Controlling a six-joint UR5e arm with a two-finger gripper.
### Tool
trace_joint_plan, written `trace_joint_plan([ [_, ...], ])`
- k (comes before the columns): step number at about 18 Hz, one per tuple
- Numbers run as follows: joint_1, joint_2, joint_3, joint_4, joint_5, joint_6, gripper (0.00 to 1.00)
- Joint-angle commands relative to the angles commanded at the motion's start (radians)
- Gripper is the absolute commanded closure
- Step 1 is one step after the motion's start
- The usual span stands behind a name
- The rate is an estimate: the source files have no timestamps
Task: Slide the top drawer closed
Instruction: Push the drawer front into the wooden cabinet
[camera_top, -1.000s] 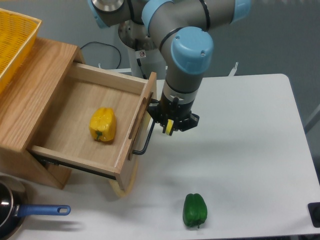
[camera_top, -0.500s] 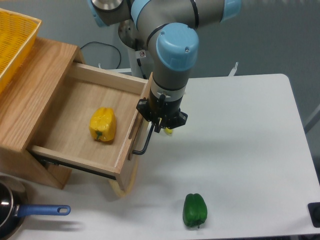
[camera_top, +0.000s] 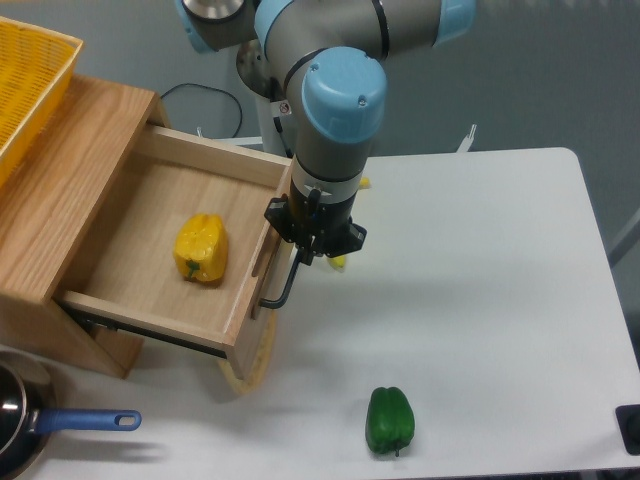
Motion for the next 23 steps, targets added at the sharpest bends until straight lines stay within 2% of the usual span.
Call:
trace_joint_plan([
  [7,-0.037,0.026,-0.026,0.000,0.003,-0.035,0.87],
  [23,-0.153,0.035,-0.025,0.009,0.006,-0.144,0.87],
])
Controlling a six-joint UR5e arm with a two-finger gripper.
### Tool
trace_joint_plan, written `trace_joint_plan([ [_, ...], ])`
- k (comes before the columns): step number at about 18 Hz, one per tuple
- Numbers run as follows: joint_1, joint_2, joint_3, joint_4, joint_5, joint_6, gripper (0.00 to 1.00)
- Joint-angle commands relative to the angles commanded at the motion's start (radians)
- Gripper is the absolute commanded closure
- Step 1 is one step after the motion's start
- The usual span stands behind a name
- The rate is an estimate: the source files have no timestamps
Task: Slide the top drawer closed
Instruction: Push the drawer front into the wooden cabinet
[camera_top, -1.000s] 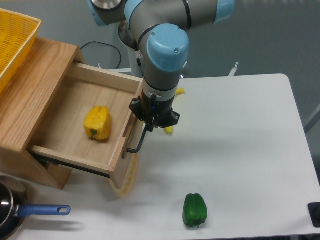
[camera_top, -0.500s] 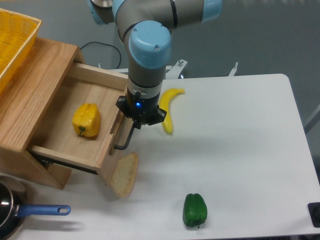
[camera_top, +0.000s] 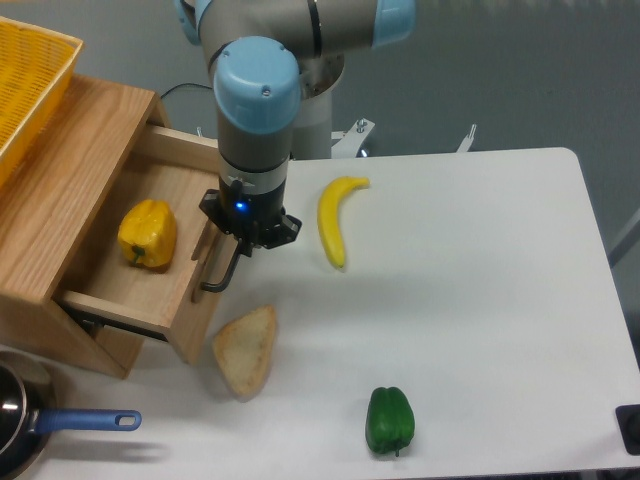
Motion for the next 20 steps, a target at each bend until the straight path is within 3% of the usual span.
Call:
trace_joint_plan([
  [20,-0.104,-0.002,0.003,0.002,0.002,-0.064,0.86],
])
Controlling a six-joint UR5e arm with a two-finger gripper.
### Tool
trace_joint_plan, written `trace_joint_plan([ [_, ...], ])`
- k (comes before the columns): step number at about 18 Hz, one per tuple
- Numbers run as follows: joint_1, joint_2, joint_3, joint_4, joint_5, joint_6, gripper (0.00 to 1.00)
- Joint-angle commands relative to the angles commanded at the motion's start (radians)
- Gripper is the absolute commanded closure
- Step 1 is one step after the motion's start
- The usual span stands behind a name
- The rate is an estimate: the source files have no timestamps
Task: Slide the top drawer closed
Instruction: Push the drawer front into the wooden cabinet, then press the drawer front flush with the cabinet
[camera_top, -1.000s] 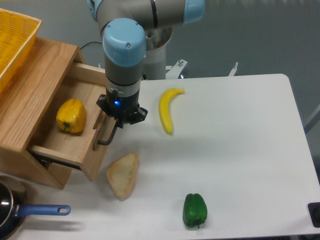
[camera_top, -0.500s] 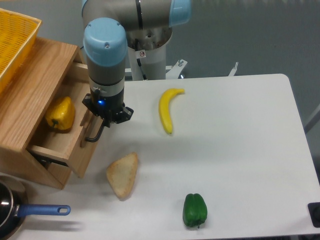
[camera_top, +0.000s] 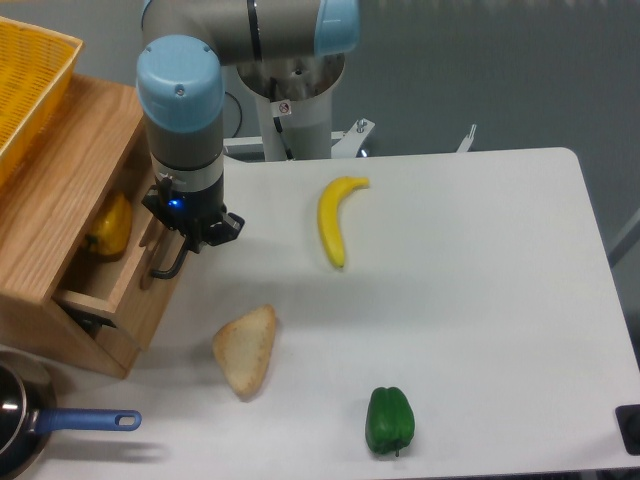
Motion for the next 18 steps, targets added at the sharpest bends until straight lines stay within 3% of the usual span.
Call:
trace_joint_plan([
  [18,-0.071,-0.003,0.002,0.025,-0.003,-0.038,0.85],
])
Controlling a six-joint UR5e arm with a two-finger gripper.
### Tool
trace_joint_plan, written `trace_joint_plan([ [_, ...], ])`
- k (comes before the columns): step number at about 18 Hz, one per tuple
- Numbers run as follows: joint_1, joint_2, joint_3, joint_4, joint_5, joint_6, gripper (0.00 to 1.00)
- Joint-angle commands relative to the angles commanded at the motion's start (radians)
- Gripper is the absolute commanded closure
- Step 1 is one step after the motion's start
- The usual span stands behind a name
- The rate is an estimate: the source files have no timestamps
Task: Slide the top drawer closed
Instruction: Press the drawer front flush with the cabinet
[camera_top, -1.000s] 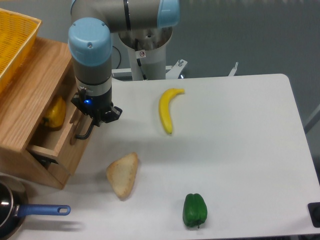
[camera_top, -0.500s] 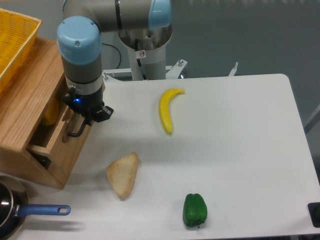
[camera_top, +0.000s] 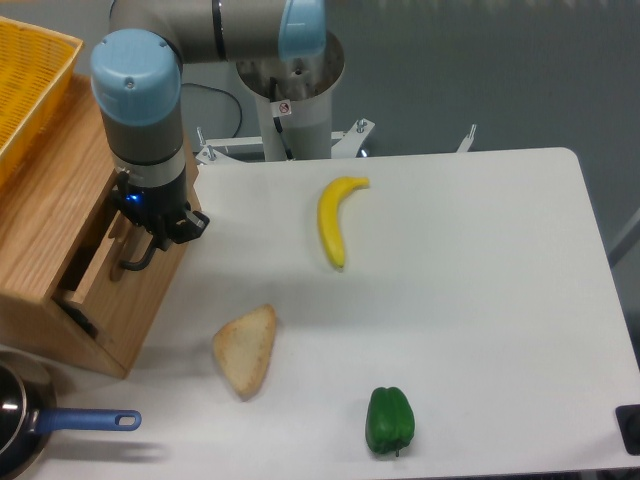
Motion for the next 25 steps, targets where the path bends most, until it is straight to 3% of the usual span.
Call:
trace_joint_plan([
  [25,-0.014,-0.023,0.018,0.018,0.000,0.005,0.85],
])
